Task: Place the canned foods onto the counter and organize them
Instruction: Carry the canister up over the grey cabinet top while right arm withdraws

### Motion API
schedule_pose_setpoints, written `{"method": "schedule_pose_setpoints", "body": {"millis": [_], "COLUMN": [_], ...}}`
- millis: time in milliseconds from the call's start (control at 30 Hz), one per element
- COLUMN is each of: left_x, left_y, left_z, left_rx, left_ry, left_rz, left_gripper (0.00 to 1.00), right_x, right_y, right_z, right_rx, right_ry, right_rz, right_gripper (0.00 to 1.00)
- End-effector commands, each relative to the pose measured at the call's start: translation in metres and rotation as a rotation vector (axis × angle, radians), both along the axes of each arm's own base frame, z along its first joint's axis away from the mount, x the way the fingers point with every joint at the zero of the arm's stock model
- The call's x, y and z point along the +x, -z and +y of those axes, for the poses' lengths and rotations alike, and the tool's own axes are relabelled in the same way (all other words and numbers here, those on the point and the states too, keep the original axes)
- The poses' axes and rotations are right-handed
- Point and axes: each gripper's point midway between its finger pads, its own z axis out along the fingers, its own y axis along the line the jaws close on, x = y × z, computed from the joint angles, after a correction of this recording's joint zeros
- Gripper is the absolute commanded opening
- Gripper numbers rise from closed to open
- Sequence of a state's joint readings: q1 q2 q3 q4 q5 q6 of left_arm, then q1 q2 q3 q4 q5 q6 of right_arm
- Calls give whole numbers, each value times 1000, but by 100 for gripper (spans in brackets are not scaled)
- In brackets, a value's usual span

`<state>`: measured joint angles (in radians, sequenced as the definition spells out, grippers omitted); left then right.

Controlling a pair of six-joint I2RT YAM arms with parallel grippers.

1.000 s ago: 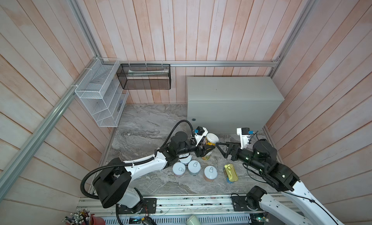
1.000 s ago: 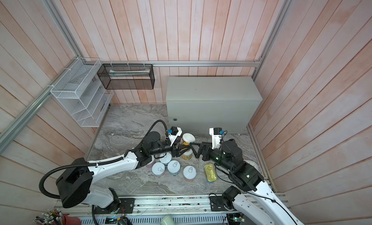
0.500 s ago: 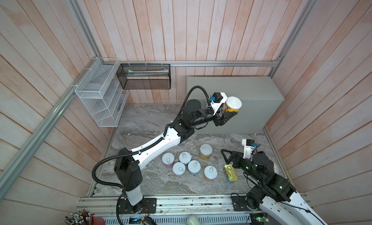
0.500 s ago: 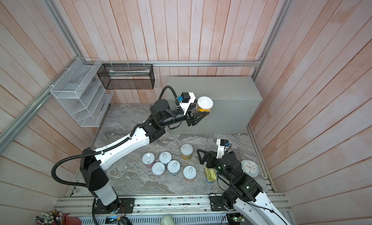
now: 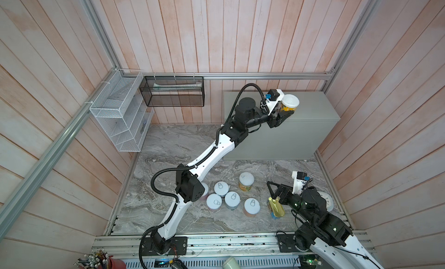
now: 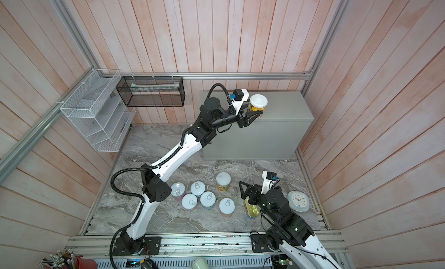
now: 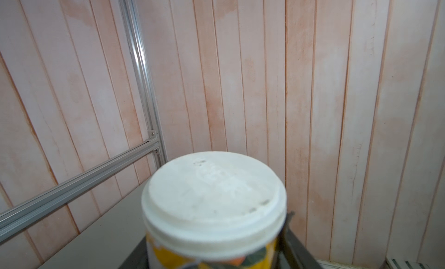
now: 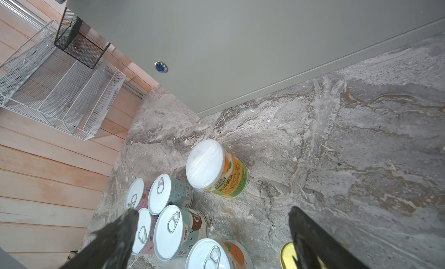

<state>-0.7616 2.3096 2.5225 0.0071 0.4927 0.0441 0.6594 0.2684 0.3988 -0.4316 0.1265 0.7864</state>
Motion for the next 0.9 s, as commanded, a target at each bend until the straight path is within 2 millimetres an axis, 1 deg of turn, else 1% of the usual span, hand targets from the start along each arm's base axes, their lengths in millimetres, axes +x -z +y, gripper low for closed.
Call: {"method": "schedule_pose_setpoints", "body": {"millis": [0, 100, 233, 333, 500, 667, 800, 867], "left_x": [16, 39, 61, 84, 121, 147, 164, 167], "left_y": [-42, -42, -43, -41, -28, -14, 1, 6], "left_z": [39, 62, 87, 110, 142, 163, 171, 172], "left_rx": [-84, -80, -59, -62, -75, -78, -47, -33], "left_ry": [-77, -139, -215, -273, -340, -392, -425, -414], "left_rz": [-71, -63, -92, -89, -57, -45, -51, -41], "left_gripper": [54, 54, 54, 54, 54, 55, 56, 55], "right_x": [1, 1, 3, 5, 5, 3, 2, 2], "right_y": [12, 17, 24, 28, 32, 36, 39, 41], "right_z": [-2, 1, 4, 5, 8, 6, 6, 6], "right_rx": [-10, -9, -16, -20, -13, -18, -7, 6], "right_ry": [14, 2, -6, -7, -14, -10, -4, 1], "right_rz": [19, 22, 32, 40, 51, 66, 81, 86], "right_gripper": [97, 97, 97, 97, 97, 97, 97, 97]}}
